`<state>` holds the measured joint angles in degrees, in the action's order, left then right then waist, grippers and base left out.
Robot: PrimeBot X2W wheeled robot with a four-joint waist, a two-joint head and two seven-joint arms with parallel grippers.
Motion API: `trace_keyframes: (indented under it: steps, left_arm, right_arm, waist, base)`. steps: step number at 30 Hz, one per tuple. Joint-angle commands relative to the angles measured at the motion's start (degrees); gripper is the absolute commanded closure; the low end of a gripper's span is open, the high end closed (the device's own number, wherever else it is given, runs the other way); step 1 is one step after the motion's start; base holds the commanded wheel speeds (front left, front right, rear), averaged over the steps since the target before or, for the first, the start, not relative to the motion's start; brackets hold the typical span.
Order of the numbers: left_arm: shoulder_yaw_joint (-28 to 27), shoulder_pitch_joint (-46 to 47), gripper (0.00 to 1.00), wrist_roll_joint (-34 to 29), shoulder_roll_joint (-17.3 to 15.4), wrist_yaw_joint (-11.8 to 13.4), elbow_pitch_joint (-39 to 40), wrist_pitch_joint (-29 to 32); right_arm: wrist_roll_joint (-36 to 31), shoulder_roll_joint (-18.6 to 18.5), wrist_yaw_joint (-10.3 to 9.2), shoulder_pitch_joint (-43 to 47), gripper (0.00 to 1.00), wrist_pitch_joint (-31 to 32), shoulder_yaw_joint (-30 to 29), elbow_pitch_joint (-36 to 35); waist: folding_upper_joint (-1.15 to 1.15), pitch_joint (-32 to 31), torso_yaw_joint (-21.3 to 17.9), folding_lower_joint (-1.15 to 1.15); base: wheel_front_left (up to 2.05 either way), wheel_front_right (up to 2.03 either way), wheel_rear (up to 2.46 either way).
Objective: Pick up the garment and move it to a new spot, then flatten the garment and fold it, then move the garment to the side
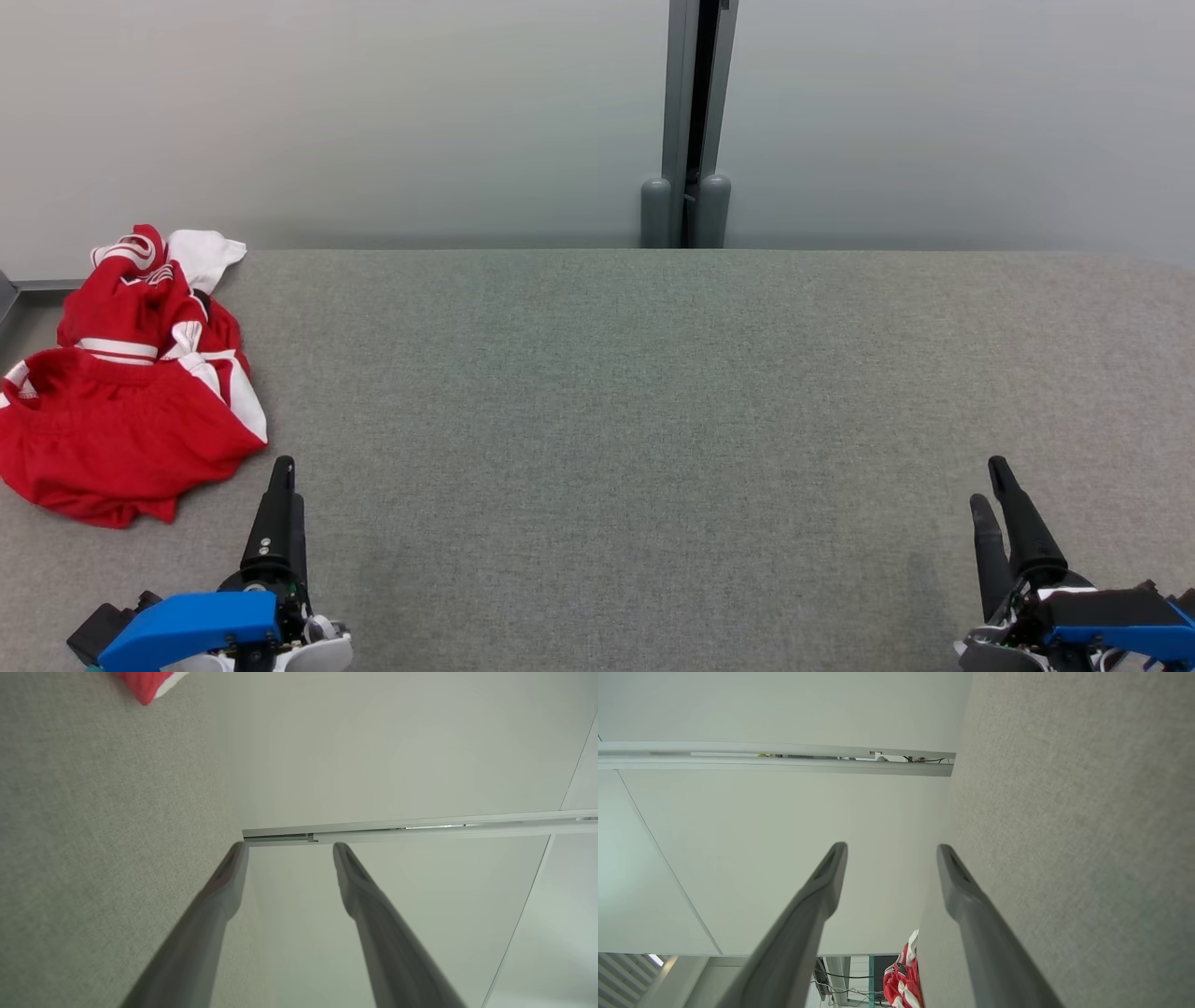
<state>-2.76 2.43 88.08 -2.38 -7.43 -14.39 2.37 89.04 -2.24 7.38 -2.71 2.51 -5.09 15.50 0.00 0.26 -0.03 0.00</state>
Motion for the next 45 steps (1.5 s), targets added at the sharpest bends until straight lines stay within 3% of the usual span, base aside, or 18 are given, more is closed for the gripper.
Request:
trace_keyframes:
  steps: [1, 10, 22, 45]
  left_arm:
    - [0.6, 0.8, 0.00, -1.4, -0.4, 0.0, 1.5, -0.7]
    - [2.1, 1.3, 0.00, -10.0, -0.4, 0.1, 3.2, -2.6]
    - [6.3, 1.0, 0.00, -28.2, -0.5, 2.8, 4.5, -5.4]
    - [9.7, 0.4, 0.00, -51.1, -0.5, 5.7, 1.6, -9.5]
  right_arm:
    - [-1.6, -0.3, 0.04, -0.2, 0.00, -0.7, -0.2, -1.4]
    - [-8.8, -0.3, 0.06, 0.2, 0.00, -2.7, -0.2, -2.5]
    - [-32.5, -0.4, 0.07, 1.6, 0.00, -5.5, 2.4, -5.1]
    - [-52.1, -0.6, 0.10, 2.2, 0.00, -9.6, 3.5, -2.7]
  waist:
    - [0.00, 0.0, 0.0, 0.00]
    - [0.00, 0.0, 0.1, 0.00]
    - [0.00, 0.2, 0.3, 0.00]
    - [0.00, 0.3, 0.6, 0.00]
  base:
    - [0.00, 0.00, 0.00]
    - [0.00, 0.00, 0.00]
    - [0.00, 0.00, 0.00]
    - [0.00, 0.00, 0.00]
